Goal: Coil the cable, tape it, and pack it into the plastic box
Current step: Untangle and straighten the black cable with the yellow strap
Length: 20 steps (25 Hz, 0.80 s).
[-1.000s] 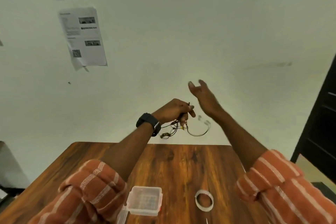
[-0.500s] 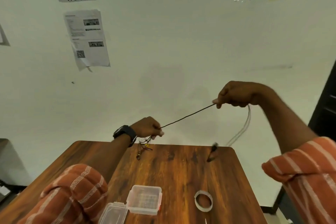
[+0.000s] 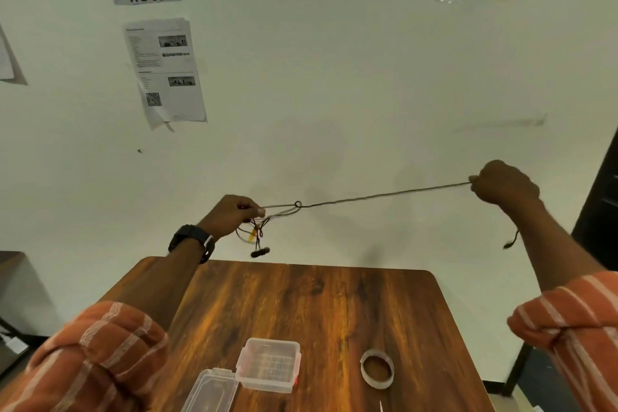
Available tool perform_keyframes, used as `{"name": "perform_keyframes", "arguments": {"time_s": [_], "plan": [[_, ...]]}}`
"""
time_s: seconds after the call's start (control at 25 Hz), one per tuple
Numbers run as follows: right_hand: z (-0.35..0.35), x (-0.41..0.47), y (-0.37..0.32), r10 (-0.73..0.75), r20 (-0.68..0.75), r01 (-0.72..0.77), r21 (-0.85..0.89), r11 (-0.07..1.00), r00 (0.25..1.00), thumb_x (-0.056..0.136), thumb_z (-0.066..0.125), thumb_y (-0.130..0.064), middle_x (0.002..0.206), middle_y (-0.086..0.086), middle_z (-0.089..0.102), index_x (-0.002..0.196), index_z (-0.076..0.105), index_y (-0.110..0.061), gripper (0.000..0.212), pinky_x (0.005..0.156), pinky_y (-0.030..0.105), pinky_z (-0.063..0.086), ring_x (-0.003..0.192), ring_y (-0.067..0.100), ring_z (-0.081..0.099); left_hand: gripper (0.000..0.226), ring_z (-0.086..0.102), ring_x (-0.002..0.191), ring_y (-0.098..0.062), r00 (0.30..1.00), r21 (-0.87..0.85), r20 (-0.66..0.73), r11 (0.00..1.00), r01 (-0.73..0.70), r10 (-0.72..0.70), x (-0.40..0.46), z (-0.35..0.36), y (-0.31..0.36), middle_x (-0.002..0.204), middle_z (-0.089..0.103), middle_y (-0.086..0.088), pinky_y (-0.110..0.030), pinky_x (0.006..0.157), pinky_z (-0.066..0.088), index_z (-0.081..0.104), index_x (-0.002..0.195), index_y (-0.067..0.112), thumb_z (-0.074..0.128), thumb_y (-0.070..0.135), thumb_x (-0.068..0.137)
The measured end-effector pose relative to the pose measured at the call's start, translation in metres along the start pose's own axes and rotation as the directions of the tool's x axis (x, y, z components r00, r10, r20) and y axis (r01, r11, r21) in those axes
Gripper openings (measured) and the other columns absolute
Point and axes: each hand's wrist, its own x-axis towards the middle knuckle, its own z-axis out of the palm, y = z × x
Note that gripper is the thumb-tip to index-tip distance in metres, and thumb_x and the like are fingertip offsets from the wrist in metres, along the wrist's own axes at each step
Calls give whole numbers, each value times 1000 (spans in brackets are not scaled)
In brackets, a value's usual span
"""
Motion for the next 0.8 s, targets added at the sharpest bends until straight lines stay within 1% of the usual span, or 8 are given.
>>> {"name": "perform_keyframes", "arguments": {"time_s": [0.08, 0.16, 0.24, 0.28, 0.44, 0.56, 0.68, 0.8], "plan": [[14, -6, 10, 27, 79, -18, -103, 994, 996, 95, 54, -26, 137, 25, 56, 128, 54, -5, 40, 100, 48, 43, 124, 44, 53, 7, 63, 78, -8, 975, -94, -221, 995, -23, 2, 0, -3, 8, 83, 73, -1, -26, 79, 45, 76, 86, 11, 70, 14, 89], [26, -13, 19, 74, 150, -43, -204, 978, 986, 92, 51, -17, 134, 24, 58, 125, 58, -4, 35, 101, 47, 43, 121, 41, 56, 10, 62, 76, -7, 917, -479, -362, 877, -30, -167, 3, -6, 21, 74, 68, 3, -30, 86, 41, 73, 87, 9, 64, 13, 92], [39, -20, 27, 114, 258, -48, -248, 967, 960, 88, 52, -8, 109, 20, 71, 104, 68, -2, 24, 98, 44, 49, 103, 36, 67, 14, 58, 61, -12, 909, -787, -288, 615, -45, -302, 4, -8, 39, 54, 53, 5, -32, 82, 46, 68, 84, 10, 59, 14, 94], [45, -23, 28, 133, 323, -57, -234, 971, 937, 87, 52, -6, 89, 17, 75, 93, 70, 0, 21, 96, 43, 52, 88, 33, 72, 15, 51, 51, -12, 927, -807, -252, 588, -45, -276, 4, -8, 49, 49, 44, 6, -31, 73, 49, 69, 84, 10, 59, 16, 94], [49, -37, 11, 132, 483, -59, -163, 985, 866, 94, 59, -25, 67, 10, 75, 95, 63, -1, 25, 91, 42, 56, 61, 30, 70, 19, 26, 42, -9, 991, -520, -123, 847, -109, 52, 2, 8, 107, 51, 39, 7, -22, 41, 25, 78, 86, 16, 64, 28, 87], [29, -56, -32, -163, 461, 148, 68, 987, 872, 88, 64, -53, 73, 13, 70, 86, 60, -3, 50, 61, 31, 51, 60, 28, 60, 21, 23, 43, -10, 982, -377, 46, 914, -151, 181, 2, 24, 146, 53, 42, 7, -20, 40, 18, 79, 88, 18, 62, 30, 90], [0, -90, -92, -627, 310, 298, 675, 674, 715, 76, 66, -68, 102, 5, 76, 106, 68, -16, 59, 78, 30, 51, 91, 16, 71, 23, 22, 46, -10, 940, -368, 237, 918, -148, 246, 1, 42, 173, 54, 37, 8, -22, 42, 17, 77, 101, 16, 55, 17, 94], [-15, -110, -129, -835, 250, 25, 953, 301, 490, 85, 71, -43, 94, 6, 76, 126, 61, -8, 55, 94, 40, 54, 97, 20, 73, 31, 36, 51, -9, 897, -324, 287, 915, -240, 337, 2, 47, 184, 60, 42, 7, -21, 48, 27, 70, 115, 9, 58, 1, 88]]}}
